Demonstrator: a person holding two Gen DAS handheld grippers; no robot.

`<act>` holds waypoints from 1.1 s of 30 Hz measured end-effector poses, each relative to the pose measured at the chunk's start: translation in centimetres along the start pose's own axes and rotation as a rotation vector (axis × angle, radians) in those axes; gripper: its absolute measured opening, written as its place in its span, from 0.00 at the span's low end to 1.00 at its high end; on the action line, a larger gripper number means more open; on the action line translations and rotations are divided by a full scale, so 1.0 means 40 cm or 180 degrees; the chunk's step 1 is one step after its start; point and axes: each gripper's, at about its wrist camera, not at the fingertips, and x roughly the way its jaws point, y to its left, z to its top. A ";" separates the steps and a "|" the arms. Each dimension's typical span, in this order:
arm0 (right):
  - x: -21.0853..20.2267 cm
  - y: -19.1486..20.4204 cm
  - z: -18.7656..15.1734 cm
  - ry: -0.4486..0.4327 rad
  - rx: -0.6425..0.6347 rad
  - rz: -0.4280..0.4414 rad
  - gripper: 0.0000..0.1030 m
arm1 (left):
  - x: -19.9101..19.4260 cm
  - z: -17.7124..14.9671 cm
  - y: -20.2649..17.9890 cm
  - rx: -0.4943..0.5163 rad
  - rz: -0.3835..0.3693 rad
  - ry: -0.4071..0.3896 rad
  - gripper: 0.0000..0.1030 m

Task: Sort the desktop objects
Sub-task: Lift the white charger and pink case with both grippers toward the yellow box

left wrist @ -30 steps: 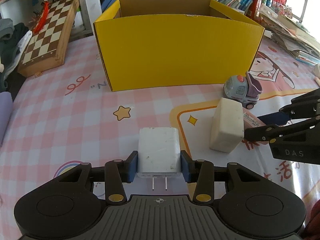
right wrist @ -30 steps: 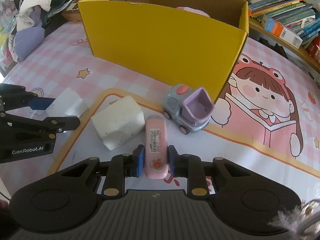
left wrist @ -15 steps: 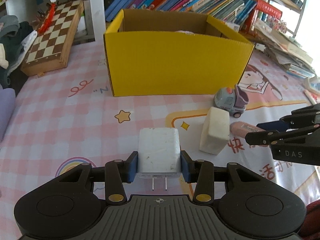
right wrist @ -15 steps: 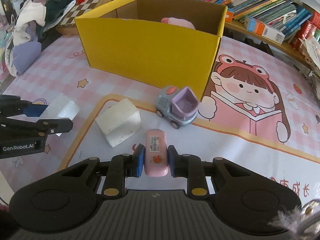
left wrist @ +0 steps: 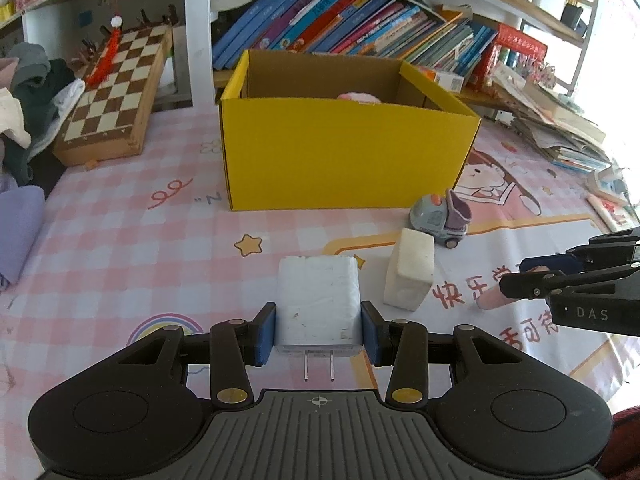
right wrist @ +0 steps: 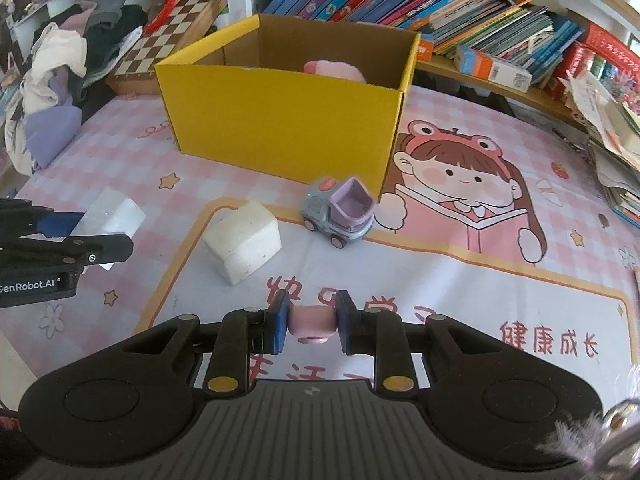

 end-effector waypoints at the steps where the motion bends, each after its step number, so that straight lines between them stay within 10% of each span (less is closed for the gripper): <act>1: -0.006 0.002 -0.002 -0.0015 0.0005 -0.0009 0.22 | -0.007 0.000 0.000 0.0009 -0.0002 -0.0022 0.40; 33: -0.142 0.045 0.094 -0.0529 -0.0142 0.0008 0.22 | -0.116 0.100 -0.005 0.0331 -0.0105 -0.0617 0.40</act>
